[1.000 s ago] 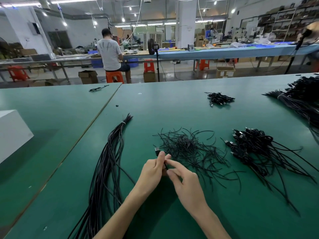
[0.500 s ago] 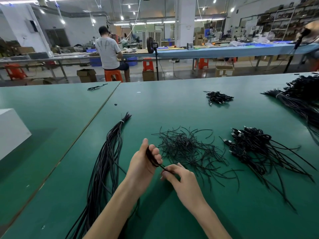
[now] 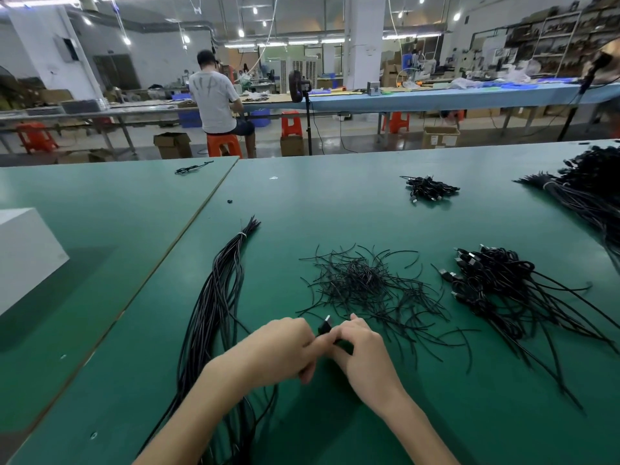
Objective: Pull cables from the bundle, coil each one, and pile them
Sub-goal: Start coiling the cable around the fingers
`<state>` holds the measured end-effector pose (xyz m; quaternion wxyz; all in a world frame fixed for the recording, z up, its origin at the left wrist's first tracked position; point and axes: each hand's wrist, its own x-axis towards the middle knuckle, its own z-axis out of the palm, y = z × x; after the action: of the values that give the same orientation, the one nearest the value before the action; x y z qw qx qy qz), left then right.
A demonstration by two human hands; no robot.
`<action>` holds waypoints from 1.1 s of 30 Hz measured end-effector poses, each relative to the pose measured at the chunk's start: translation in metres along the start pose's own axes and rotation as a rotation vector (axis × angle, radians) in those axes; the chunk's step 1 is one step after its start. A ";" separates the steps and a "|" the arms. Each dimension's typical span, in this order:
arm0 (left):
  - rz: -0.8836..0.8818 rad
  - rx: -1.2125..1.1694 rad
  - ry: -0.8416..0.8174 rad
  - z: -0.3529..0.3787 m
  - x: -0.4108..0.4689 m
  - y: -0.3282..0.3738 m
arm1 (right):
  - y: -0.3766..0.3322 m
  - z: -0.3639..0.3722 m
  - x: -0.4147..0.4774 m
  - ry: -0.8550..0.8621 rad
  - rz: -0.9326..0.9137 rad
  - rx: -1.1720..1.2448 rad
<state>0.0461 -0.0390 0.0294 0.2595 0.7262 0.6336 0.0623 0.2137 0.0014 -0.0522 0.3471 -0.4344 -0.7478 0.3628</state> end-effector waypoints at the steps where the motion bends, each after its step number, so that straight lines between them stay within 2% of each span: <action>1: -0.020 0.163 0.066 0.006 0.004 -0.002 | 0.000 0.000 0.001 0.001 0.000 -0.017; 4: -0.012 0.457 0.206 0.020 0.018 -0.011 | -0.002 -0.001 0.000 0.055 -0.027 -0.046; 8: 0.212 0.537 0.496 0.027 0.024 -0.018 | -0.006 -0.002 -0.002 0.193 -0.085 -0.014; 10: 0.241 0.520 0.688 0.032 0.028 -0.023 | -0.007 -0.002 -0.004 0.218 -0.084 0.019; 12: 0.163 0.299 0.783 0.033 0.032 -0.027 | -0.008 -0.001 -0.005 0.197 -0.087 0.046; 15: -0.003 -0.271 0.640 0.034 0.040 -0.023 | -0.010 -0.001 -0.006 0.135 -0.091 0.078; 18: 0.101 -0.768 0.549 0.034 0.043 -0.009 | -0.011 -0.001 -0.006 0.084 -0.087 0.146; 24: 0.163 -1.440 0.431 0.031 0.045 0.011 | -0.011 -0.002 -0.006 0.038 -0.074 0.217; 27: 0.072 -1.639 0.398 0.030 0.045 0.015 | -0.011 -0.004 -0.005 0.029 -0.035 0.254; 29: 0.087 -1.717 0.374 0.031 0.046 0.013 | -0.011 -0.005 -0.005 0.018 0.012 0.320; 33: 0.127 -1.733 0.228 0.033 0.046 0.004 | -0.010 -0.005 -0.003 0.008 0.055 0.377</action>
<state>0.0722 -0.0050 -0.0081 0.6508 0.2969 0.3436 0.6084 0.2149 -0.0041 -0.0422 0.4155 -0.3833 -0.6529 0.5041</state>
